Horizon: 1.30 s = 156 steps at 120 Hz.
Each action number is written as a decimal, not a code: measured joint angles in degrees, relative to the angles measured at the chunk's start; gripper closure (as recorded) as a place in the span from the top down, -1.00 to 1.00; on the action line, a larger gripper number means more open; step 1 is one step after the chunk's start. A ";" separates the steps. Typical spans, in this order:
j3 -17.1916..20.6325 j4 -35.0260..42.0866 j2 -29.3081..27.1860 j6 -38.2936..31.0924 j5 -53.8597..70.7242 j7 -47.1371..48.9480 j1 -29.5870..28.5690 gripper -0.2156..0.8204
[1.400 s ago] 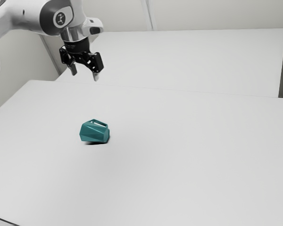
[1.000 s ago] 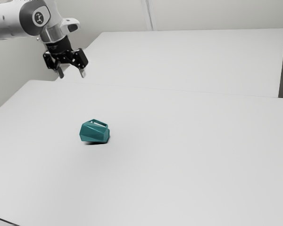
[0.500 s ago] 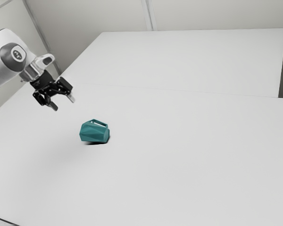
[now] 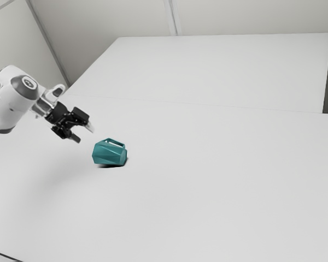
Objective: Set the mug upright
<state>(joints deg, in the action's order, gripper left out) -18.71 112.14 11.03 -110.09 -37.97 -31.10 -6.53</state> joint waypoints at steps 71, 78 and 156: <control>0.03 -5.48 11.91 2.79 -11.89 -16.75 -3.02 0.58; 0.21 -5.49 12.10 2.97 -12.83 -17.71 -2.97 0.58; 1.40 1.18 9.56 2.09 -17.94 -23.86 -2.60 0.26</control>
<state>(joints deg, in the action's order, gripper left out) -17.31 113.32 20.58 -108.01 -55.92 -54.96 -9.14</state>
